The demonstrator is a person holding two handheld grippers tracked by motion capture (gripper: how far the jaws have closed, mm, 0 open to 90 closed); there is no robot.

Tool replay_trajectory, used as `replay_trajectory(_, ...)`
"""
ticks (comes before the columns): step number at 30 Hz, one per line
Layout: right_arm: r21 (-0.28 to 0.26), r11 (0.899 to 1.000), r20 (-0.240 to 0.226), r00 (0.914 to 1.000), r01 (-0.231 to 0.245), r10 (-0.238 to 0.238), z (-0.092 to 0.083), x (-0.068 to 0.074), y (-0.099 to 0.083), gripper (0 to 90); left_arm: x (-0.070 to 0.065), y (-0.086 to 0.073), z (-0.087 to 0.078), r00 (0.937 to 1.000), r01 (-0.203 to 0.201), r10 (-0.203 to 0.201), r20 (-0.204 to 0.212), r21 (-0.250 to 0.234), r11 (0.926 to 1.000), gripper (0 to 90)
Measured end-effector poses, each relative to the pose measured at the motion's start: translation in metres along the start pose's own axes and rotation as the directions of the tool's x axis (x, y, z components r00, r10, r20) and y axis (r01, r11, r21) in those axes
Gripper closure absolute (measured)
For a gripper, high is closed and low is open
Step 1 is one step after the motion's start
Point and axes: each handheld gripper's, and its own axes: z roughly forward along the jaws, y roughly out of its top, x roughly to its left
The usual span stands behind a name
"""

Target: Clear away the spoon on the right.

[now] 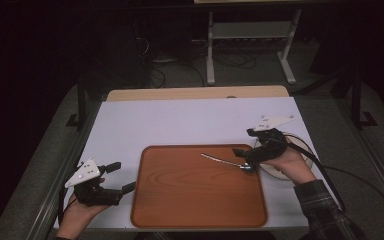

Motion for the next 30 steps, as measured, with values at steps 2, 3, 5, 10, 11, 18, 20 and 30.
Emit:
replay_trajectory(2, -0.024, 1.000, 0.010, 0.9999, -0.010, 0.011, -0.009, -0.002, -0.004, 13.0, 0.000, 0.000, 0.000, 1.0000, -0.001, 0.001, -0.001, 0.000, 1.0000, 12.5)
replay_trajectory(3, -0.039, 0.999, 0.021, 0.9997, -0.015, 0.015, -0.016, -0.002, -0.007, 12.9, 0.000, 0.000, 0.000, 1.0000, -0.001, 0.001, -0.001, 0.000, 1.0000, 12.6)
replay_trajectory(5, -0.062, 0.998, 0.034, 0.9992, -0.020, 0.022, -0.025, -0.003, -0.013, 12.7, 0.000, 0.000, 0.000, 1.0000, -0.001, 0.001, -0.001, 0.001, 1.0000, 12.5)
replay_trajectory(10, -0.115, 0.993, 0.061, 0.9973, -0.034, 0.041, -0.044, -0.003, -0.026, 12.7, 0.000, 0.000, 0.000, 1.0000, -0.002, 0.002, -0.001, 0.003, 1.0000, 12.5)
replay_trajectory(11, -0.126, 0.991, 0.063, 0.9969, -0.039, 0.047, -0.047, -0.004, -0.029, 12.7, 0.000, 0.000, 0.000, 1.0000, -0.002, 0.002, -0.001, 0.004, 1.0000, 12.6)
replay_trajectory(18, -0.176, 0.982, 0.088, 0.9921, -0.073, 0.090, -0.068, -0.005, -0.053, 12.8, -0.001, 0.000, 0.000, 1.0000, -0.003, 0.003, 0.004, 0.009, 1.0000, 12.5)
replay_trajectory(20, -0.184, 0.980, 0.089, 0.9913, -0.079, 0.097, -0.071, -0.004, -0.060, 12.8, -0.001, 0.000, 0.001, 1.0000, -0.005, 0.005, 0.004, 0.013, 0.9999, 12.5)
replay_trajectory(30, -0.185, 0.979, 0.094, 0.9896, -0.090, 0.109, -0.076, 0.002, -0.095, 12.7, -0.001, 0.000, 0.000, 1.0000, -0.003, 0.003, 0.001, 0.013, 0.9999, 12.6)
